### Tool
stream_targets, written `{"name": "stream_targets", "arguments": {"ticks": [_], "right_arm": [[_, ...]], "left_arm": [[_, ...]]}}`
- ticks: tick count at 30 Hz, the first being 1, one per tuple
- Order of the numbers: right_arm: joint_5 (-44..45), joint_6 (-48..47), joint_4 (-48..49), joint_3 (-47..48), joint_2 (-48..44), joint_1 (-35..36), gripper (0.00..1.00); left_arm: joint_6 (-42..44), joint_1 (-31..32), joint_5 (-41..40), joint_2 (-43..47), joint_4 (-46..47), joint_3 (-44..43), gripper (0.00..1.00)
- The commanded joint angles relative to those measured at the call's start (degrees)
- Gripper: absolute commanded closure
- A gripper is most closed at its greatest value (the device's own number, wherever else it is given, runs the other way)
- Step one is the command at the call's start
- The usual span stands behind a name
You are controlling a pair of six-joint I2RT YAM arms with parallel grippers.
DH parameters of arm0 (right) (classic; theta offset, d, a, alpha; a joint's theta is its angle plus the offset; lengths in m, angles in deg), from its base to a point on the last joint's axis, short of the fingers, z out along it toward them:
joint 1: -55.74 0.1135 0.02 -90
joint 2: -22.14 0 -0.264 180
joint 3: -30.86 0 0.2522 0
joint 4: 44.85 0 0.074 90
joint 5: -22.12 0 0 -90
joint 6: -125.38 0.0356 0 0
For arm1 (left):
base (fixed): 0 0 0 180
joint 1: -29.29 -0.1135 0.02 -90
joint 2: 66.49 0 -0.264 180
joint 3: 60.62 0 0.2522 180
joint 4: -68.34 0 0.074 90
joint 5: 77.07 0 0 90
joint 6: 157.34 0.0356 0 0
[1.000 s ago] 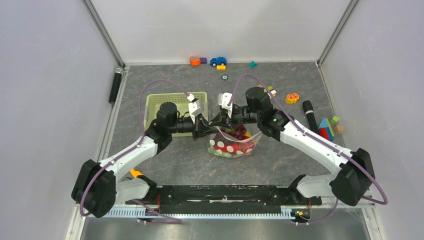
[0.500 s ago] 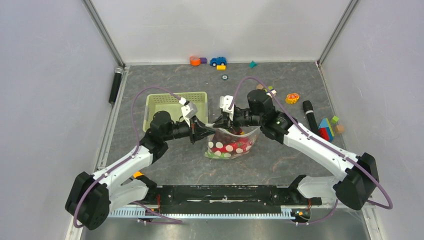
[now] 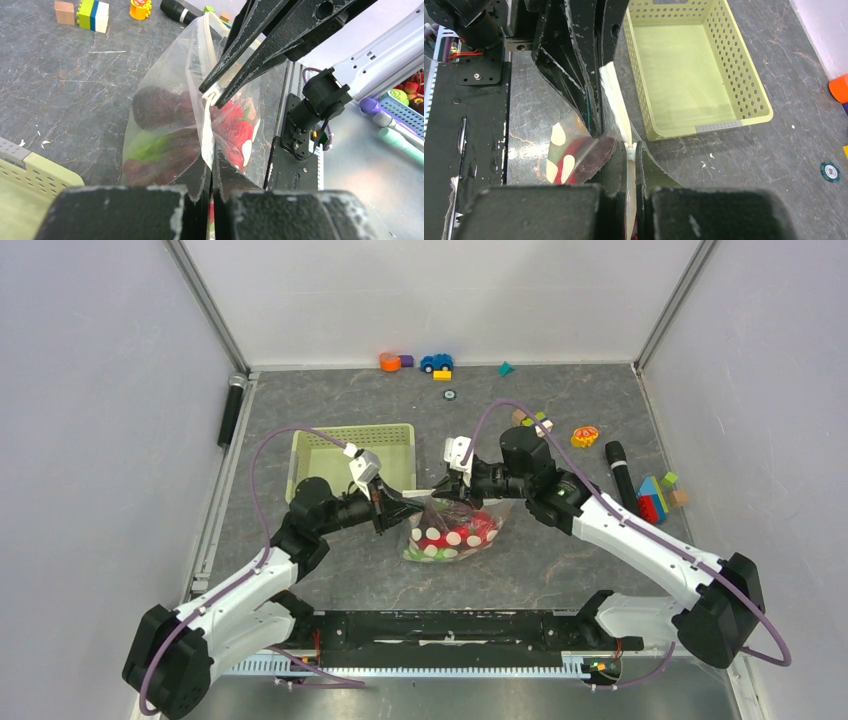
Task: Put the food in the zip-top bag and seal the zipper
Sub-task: Zip the zipper food storage bag at the center of the board.
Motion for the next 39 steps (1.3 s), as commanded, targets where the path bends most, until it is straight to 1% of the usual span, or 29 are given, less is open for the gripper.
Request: {"name": "stream_targets", "arguments": {"ticks": [1,10,15,24,34,39], "right_arm": [[4.92,-0.4,0.36,-1.45,-2.08,-0.95,1.0],[8.32,0.45,1.12,-2.5,-3.15,-0.95,1.0],[11.83,1.52,2.58,-3.66,-3.91,-0.96,1.0],[15.55,2.9,4.35,-5.73,-5.08,-0.97,1.0],[16.75,4.43,5.49,-7.86,-6.16,-0.96,1.0],[19.12,4.22,5.96,-9.41,-7.32,-0.97,1.0]], "left_arm": [[-2.98,-0.22,-3.06,3.73,4.53,0.55,0.98],[-3.48,-0.22,-5.43,6.31,3.16,2.42,0.98],[-3.5,-0.22,-8.59,7.87,1.43,2.83,0.98],[-2.91,-0.22,-17.8,12.43,-4.24,3.51,0.98],[-4.58,-0.22,-26.28,15.13,-5.99,5.37,0.98],[-5.56,-0.22,-31.99,16.94,-10.43,4.75,0.98]]}}
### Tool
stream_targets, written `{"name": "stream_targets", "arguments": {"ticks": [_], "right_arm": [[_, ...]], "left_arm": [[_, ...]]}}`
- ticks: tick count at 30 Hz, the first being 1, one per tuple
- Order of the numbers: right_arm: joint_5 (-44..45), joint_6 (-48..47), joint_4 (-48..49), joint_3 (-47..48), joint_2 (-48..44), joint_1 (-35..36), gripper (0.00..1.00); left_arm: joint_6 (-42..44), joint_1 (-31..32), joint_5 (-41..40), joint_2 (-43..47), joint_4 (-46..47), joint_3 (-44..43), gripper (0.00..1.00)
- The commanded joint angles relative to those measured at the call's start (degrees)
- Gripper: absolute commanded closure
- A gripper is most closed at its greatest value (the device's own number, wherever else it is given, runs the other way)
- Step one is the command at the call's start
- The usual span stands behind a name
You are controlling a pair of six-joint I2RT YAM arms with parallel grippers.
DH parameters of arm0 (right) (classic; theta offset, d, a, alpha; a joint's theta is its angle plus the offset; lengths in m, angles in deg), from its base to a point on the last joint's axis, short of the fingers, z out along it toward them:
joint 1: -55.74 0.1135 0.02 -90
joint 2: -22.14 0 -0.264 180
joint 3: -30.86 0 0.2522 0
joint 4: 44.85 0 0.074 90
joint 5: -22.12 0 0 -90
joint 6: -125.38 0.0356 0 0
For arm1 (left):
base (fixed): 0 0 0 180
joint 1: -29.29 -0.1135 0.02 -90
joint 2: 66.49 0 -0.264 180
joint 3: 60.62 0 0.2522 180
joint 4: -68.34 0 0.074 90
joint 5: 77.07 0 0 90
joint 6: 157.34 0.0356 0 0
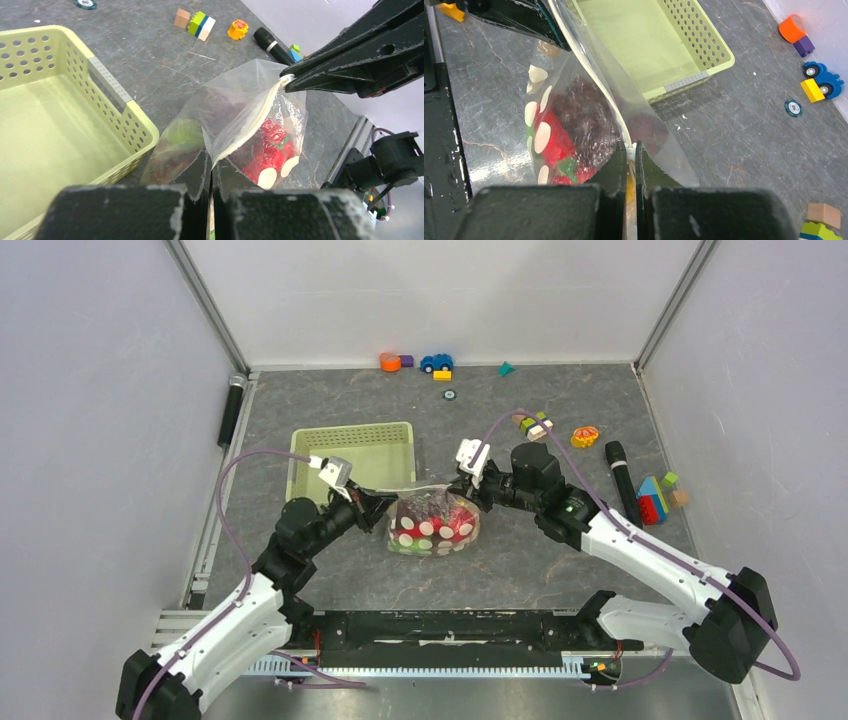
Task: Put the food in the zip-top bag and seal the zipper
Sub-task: Zip the zipper food storage bag at the center of the board.
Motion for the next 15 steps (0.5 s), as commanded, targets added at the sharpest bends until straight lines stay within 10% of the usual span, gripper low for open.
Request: {"name": "stream_targets", "arguments": {"ticks": [1,15], "right_arm": [[5.84,0.45,1.09,-1.55,-2.27,-0.91,1.0],[15.31,-0.23,0.36,-3.25,-3.39,-1.0,1.0]], "left_arm": [[-2.69,-0.24,-8.42,3.07,-1.04,-0.63,0.98],[-1.39,-0.24,-12.71,9.16,-6.27,0.46,0.98]]}}
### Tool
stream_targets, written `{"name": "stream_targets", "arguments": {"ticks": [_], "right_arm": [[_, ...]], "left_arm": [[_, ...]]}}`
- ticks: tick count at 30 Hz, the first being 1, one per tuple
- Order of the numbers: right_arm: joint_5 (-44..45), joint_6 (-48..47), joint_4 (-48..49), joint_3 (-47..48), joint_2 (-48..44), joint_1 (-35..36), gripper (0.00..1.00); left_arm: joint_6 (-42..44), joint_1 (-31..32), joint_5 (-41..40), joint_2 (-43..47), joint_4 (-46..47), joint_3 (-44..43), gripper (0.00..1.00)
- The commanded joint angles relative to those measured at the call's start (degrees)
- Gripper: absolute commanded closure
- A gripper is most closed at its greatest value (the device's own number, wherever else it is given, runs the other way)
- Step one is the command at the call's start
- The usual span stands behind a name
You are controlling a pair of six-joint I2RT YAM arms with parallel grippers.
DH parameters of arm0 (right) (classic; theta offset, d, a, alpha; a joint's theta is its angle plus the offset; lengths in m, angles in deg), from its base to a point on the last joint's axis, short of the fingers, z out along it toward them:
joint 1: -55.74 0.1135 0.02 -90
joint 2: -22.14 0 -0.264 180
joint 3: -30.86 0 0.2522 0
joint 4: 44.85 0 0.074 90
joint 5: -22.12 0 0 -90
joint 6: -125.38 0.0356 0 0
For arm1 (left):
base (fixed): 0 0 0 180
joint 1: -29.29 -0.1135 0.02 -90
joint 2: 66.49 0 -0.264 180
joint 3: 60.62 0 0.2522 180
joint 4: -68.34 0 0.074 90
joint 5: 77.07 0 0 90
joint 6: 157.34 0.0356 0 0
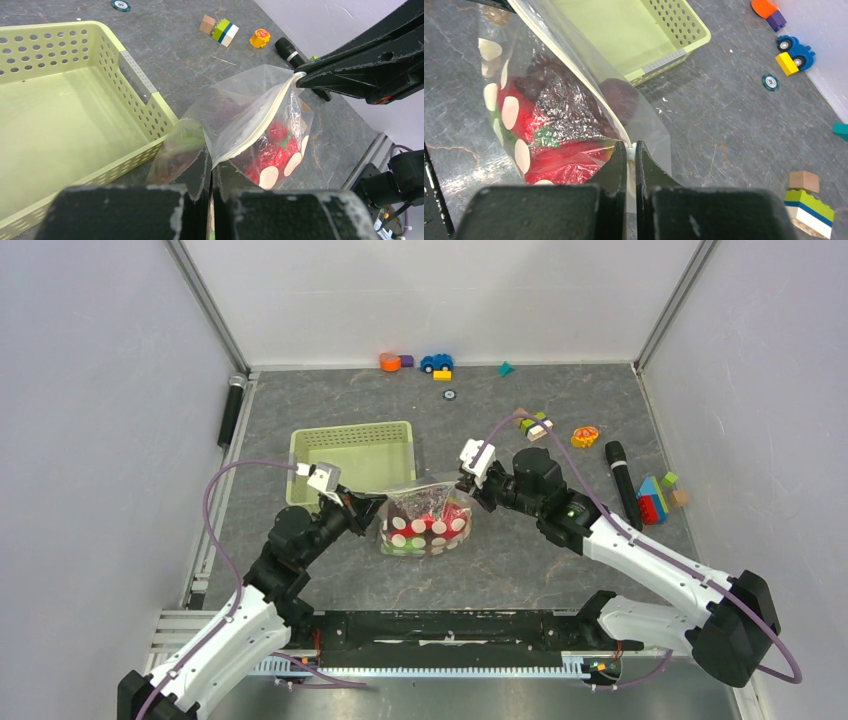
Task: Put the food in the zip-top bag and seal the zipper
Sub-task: Zip the zipper food storage bag at the center of the board.
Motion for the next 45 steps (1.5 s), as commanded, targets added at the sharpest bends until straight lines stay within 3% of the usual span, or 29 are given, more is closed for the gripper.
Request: {"name": "stream_targets", "arguments": {"ticks": [1,12,27,45], "right_arm": [[9.26,-0.53,-0.96,-0.43,-1.85,-0.99,1.0],[19.21,-1.48,-2.77,0.25,-2.44,-1.0,1.0],[34.63,4.46,-6.55,-0.61,-2.51,-1.08,1.0],[40.63,6.54,-7.78,-1.7,-5.19,-1.08,1.0]], "left_arm": [[-0.88,-0.5,-5.61,1.38,0.71,-0.64,0.98],[-0.82,-0.5,-7.06,1.75,0.37,-0.64,0.98],[-0.38,-0.5,-9.73,2.29,-1.42,-1.02,0.98],[-0.17,-0.5,-8.51,2.41,-2.68,-1.48,0.98]]}}
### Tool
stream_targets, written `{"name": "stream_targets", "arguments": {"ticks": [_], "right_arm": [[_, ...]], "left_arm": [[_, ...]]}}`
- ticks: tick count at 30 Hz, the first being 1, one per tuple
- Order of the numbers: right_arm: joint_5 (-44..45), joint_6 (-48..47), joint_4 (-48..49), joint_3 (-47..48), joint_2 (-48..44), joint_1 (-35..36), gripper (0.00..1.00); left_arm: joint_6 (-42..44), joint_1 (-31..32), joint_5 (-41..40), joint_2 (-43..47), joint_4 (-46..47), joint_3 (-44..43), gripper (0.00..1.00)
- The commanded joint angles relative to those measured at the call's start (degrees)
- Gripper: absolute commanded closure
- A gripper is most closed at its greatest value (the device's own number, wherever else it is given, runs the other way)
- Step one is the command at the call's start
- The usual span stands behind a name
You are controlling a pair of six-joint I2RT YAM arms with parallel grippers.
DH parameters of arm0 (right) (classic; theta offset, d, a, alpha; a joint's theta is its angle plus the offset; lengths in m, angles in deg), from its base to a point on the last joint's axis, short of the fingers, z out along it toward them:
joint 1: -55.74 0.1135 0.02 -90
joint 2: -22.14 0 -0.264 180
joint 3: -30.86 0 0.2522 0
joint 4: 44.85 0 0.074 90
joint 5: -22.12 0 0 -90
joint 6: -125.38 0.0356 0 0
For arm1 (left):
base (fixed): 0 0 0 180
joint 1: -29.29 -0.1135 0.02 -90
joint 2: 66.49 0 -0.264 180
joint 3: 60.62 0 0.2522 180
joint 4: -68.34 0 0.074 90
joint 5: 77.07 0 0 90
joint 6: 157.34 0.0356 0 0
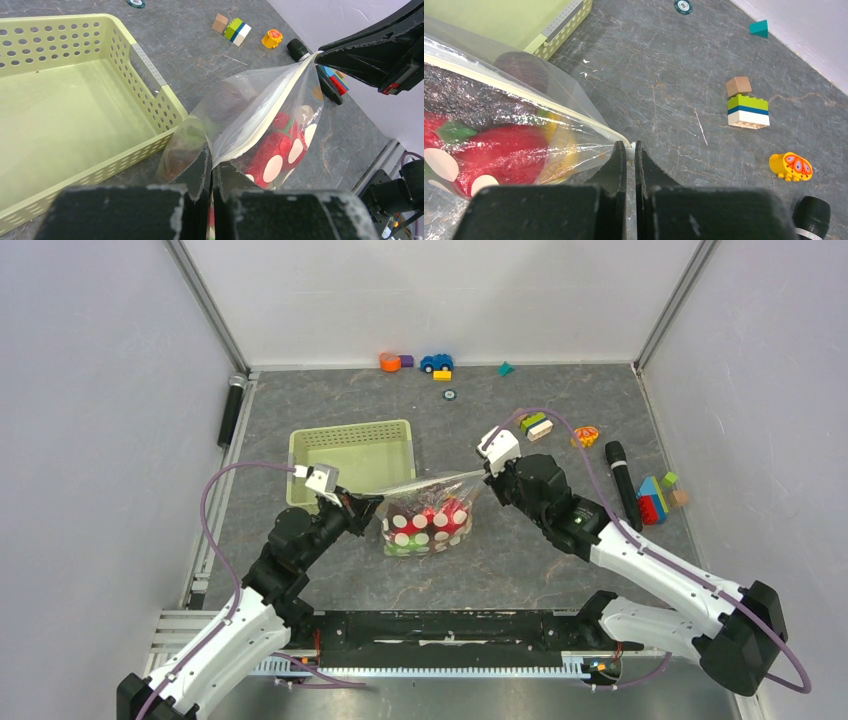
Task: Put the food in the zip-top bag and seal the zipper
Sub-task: Zip the zipper food storage bag at the center of the board, then place the zipper food storage bag at the center of the board.
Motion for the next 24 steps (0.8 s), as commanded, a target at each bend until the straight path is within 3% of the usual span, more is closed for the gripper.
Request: {"name": "stream_targets", "arguments": {"ticks": [1,10,14,15,17,19,24], "right_arm": [[13.62,-1.32,-2.82,-0.85,-2.24,-1.92,1.0],[7.27,-0.62,-0.97,-1.39,-5.48,-1.91,1.0],[9.1,1.77,-2.29,-1.71,-8.66,-1.91,1.0],[10.76,2.65,-2.71,-1.75,-9.41,-1.91,1.0],[13.96,4.17,-4.24,-1.52,-10.03,-2.0,1.0],[16.55,5.36,-5.86,-1.02,-9.64,-2.11,1.0],[21.06,6.33,-7.22,0.35,-5.33,-3.84,1.0]], "left_arm": [[-0.12,-0.87,-4.3,0.89,-0.15,-1.64,0.98],[0.49,-0.88,5.33,-4.62,-0.12,-4.73,0.98],[-2.3,-0.87,8.98,-8.63,4.4,-5.15,0.96],[-2.84,-0.87,10.13,-9.72,4.98,-5.83,0.9],[-4.12,-0.88,10.25,-13.23,6.25,-6.99,0.6],[-5.94,-0.88,8.96,-16.31,6.86,-8.39,0.03],[-6.56,-0.88,7.71,-19.43,5.12,-12.02,0.0]]}}
